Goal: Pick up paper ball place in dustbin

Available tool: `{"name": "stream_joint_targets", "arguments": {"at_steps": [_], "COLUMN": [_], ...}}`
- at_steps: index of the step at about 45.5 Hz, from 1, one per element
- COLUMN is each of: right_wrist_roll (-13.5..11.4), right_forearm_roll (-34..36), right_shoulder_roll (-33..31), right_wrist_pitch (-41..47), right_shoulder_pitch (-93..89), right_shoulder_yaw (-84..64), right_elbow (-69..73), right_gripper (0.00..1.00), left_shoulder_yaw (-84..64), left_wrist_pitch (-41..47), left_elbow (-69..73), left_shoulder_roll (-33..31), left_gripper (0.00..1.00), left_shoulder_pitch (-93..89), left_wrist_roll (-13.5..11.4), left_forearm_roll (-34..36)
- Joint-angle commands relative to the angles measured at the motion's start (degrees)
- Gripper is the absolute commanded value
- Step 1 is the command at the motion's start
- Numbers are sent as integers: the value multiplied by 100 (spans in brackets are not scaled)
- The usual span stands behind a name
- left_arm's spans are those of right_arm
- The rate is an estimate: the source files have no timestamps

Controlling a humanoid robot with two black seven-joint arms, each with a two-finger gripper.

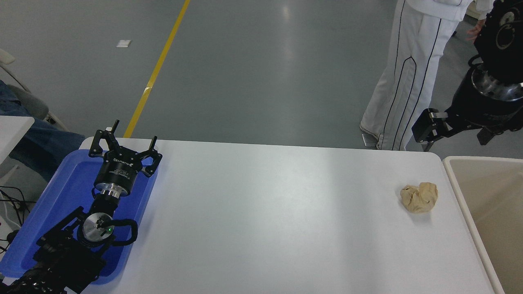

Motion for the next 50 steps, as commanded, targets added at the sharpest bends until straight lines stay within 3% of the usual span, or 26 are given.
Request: {"name": "stream_joint_targets", "arguments": {"at_steps": [1, 50], "right_wrist_roll": [0, 0], "right_forearm_roll": [0, 0], "right_shoulder_roll": [-1, -63], "right_wrist_pitch": [0, 0], "right_shoulder_pitch": [3, 91], "right_shoulder_yaw": [2, -7], "right_elbow": [0, -79], "right_gripper": [100, 100], "left_shoulder_yaw": [9, 0], "left_wrist_pitch": [0, 0], "left_elbow": [-2, -2], "left_shoulder_roll": [0, 0], "left_gripper": [100, 100], "left_shoulder_pitch": [0, 0], "left_wrist_roll": [-6, 2], "left_forearm_roll": [9, 0]}}
